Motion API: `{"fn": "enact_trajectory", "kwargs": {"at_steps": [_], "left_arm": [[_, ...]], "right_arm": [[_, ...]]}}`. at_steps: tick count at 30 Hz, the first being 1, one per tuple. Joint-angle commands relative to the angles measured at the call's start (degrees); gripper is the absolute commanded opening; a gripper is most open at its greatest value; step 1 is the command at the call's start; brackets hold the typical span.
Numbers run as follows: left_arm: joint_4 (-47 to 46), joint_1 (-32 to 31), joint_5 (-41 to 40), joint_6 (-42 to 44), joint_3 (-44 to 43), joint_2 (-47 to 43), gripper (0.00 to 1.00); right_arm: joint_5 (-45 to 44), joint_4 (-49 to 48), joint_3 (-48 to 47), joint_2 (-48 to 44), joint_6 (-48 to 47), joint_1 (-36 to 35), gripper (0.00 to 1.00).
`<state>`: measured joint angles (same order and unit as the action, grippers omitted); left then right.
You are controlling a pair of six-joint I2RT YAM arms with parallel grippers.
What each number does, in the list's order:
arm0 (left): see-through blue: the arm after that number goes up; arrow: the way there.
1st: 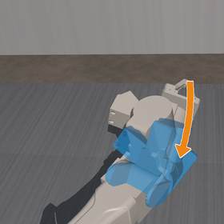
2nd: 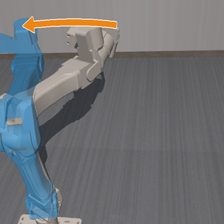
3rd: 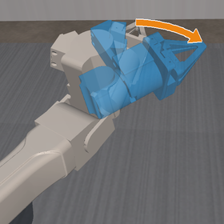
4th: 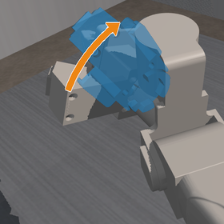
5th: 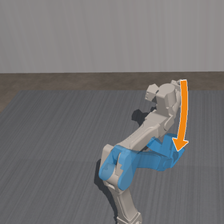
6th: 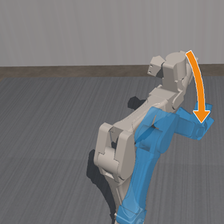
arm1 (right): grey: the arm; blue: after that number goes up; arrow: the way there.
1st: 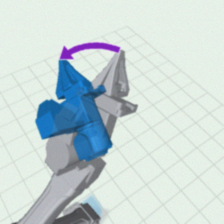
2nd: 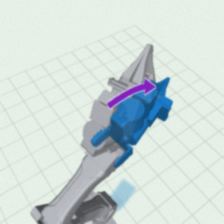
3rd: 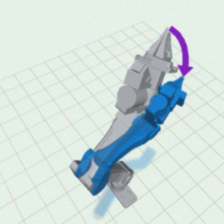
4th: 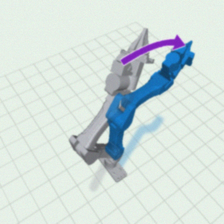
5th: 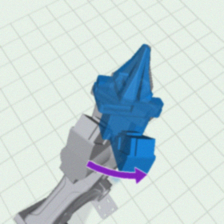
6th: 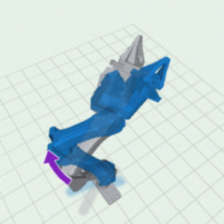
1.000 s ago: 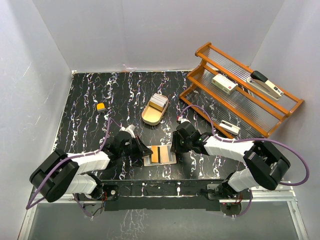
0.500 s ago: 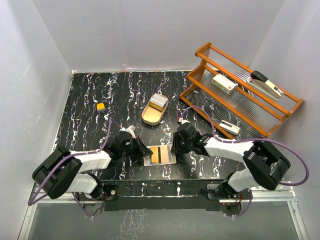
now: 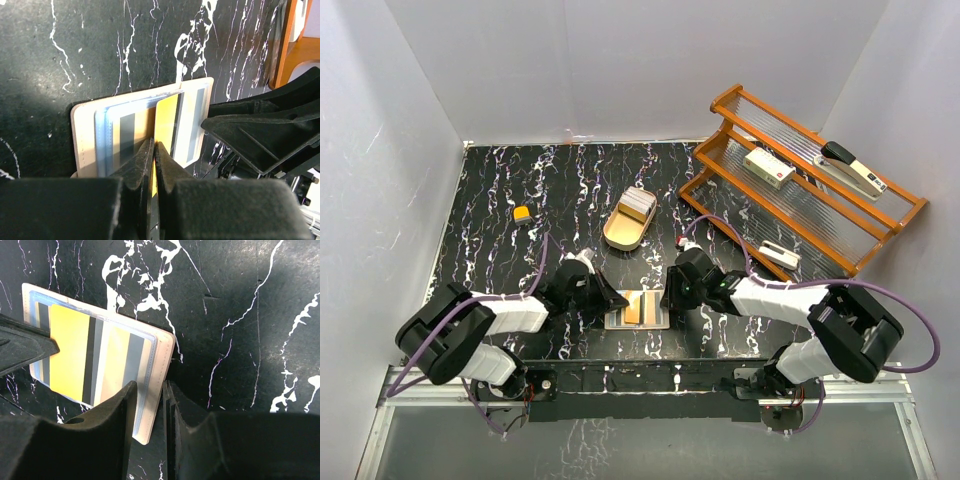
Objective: Put the credit cards into the card holder
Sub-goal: Place the credit card in the card holder.
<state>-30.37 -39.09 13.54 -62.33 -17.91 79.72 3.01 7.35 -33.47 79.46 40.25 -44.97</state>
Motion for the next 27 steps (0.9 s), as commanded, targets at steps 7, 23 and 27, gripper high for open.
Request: {"fn": "enact_trajectory", "kwargs": {"at_steps": [7,23,27], "left_arm": [[-3.6,0.2,-0.8,-1.8,-0.7,2.7,0.0],[7.1,-0.4,-1.3,1.6,-4.0,-3.3,0.38],[8.1,-0.8,-0.7,2.5,-5.0,-3.9,0.41]], "right_arm": [[1.1,-4.7,2.9,-3.4,4.4,-0.6,0.24],[-1.4,-4.2,4.9,-8.9,6.6,-0.6,0.28],[-0.5,-5.1,5.4,-8.8,7.0,-0.6,0.26]]}}
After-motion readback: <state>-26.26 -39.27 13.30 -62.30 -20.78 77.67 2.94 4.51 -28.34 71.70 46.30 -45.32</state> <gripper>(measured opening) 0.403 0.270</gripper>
